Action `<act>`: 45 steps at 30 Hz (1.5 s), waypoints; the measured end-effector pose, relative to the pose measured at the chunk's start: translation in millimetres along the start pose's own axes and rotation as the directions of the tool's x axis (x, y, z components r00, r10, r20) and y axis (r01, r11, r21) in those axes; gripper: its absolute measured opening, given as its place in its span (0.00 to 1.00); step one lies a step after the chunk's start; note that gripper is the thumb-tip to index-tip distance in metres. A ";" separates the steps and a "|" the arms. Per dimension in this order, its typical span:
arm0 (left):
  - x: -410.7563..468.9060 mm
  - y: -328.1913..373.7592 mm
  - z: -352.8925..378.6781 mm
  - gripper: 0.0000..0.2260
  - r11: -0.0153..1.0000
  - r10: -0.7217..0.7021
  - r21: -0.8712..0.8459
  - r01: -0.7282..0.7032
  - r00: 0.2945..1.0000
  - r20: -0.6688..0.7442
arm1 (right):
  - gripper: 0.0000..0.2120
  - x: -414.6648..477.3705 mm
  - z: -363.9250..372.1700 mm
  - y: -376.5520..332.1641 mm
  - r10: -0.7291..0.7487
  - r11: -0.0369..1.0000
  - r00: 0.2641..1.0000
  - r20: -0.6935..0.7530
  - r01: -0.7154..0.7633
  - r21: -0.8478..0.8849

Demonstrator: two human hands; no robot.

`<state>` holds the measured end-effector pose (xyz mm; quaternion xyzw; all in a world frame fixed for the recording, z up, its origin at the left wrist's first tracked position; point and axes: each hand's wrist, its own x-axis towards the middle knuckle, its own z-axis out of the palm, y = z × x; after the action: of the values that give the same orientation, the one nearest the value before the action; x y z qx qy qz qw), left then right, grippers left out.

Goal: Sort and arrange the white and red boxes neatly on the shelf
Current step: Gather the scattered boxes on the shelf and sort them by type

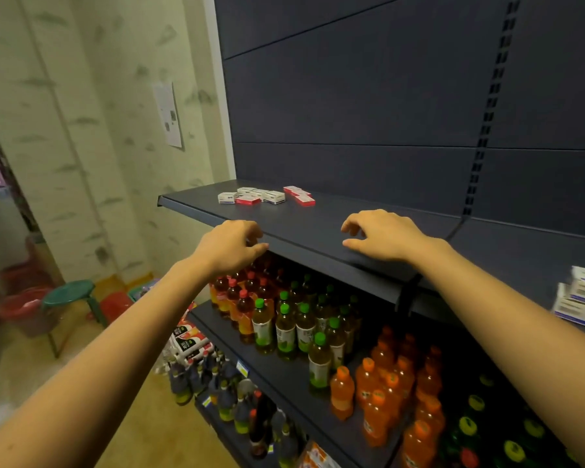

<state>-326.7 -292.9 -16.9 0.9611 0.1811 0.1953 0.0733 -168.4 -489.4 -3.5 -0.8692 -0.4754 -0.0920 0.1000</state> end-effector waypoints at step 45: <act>438.3 -150.7 109.5 0.15 0.755 0.653 -0.185 -0.629 0.696 0.299 | 0.24 314.6 88.4 18.4 0.543 0.795 0.839 -0.045 -0.530 -0.296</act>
<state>45.2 3.8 4.1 0.9792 -0.1878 0.0427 0.0642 19.9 -221.8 -10.1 -0.9748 -0.1923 -0.1116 -0.0196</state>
